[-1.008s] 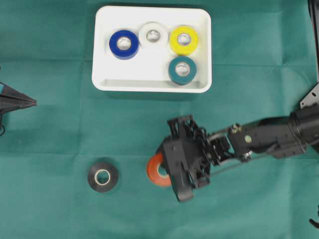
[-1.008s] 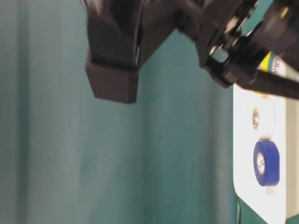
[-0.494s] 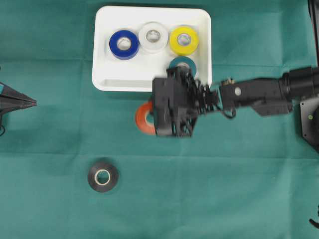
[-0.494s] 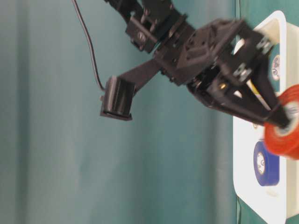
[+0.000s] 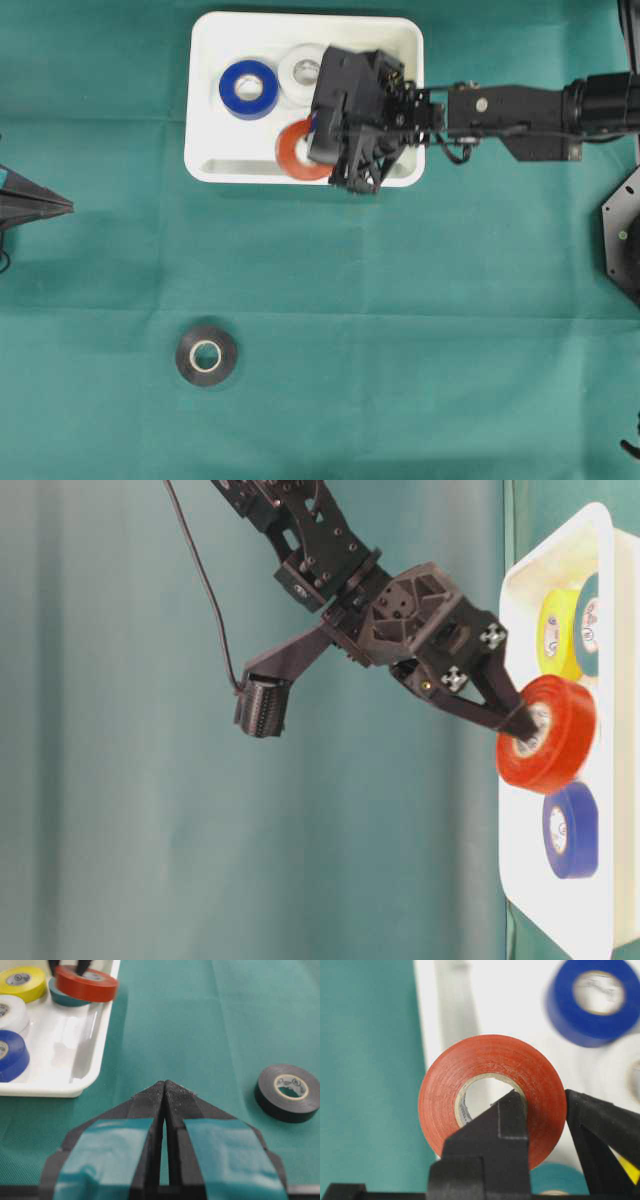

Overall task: Put the tape into the white case with the right arm.
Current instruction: 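Lift the orange roll and carry it into the tray's center, then open the right gripper and withdraw it to the right, then reach the right gripper far left over the black tape roll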

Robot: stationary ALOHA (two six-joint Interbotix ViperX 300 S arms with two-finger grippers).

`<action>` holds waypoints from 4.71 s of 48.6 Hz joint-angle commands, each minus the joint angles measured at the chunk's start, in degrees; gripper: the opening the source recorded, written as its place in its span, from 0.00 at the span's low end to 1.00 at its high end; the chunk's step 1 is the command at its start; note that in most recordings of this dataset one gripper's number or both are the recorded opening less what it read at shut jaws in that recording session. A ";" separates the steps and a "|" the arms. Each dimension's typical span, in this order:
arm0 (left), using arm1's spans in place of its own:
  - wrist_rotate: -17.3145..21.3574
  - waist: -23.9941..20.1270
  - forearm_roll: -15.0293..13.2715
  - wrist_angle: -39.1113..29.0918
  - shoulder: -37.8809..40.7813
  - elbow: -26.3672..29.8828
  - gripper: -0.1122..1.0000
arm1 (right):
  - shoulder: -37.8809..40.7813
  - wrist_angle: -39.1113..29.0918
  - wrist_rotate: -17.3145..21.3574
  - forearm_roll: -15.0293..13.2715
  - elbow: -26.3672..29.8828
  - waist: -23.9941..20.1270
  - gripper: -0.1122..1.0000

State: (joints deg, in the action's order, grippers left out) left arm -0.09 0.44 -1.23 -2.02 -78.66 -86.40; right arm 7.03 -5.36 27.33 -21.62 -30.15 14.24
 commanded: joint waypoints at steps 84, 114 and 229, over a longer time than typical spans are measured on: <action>-0.09 0.00 0.00 0.26 0.53 0.70 0.10 | -8.53 2.81 -0.26 -0.44 -10.02 2.81 0.59; -0.09 0.00 0.00 0.35 0.53 0.62 0.10 | -28.65 13.10 0.26 -0.35 -33.13 2.64 0.58; -0.09 0.00 0.00 0.35 0.53 0.70 0.10 | -15.82 12.92 0.00 -0.35 -20.39 -21.18 0.57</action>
State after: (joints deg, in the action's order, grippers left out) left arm -0.18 0.44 -1.23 -2.02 -78.66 -86.40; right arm -10.20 7.38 27.42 -21.97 -54.14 -6.77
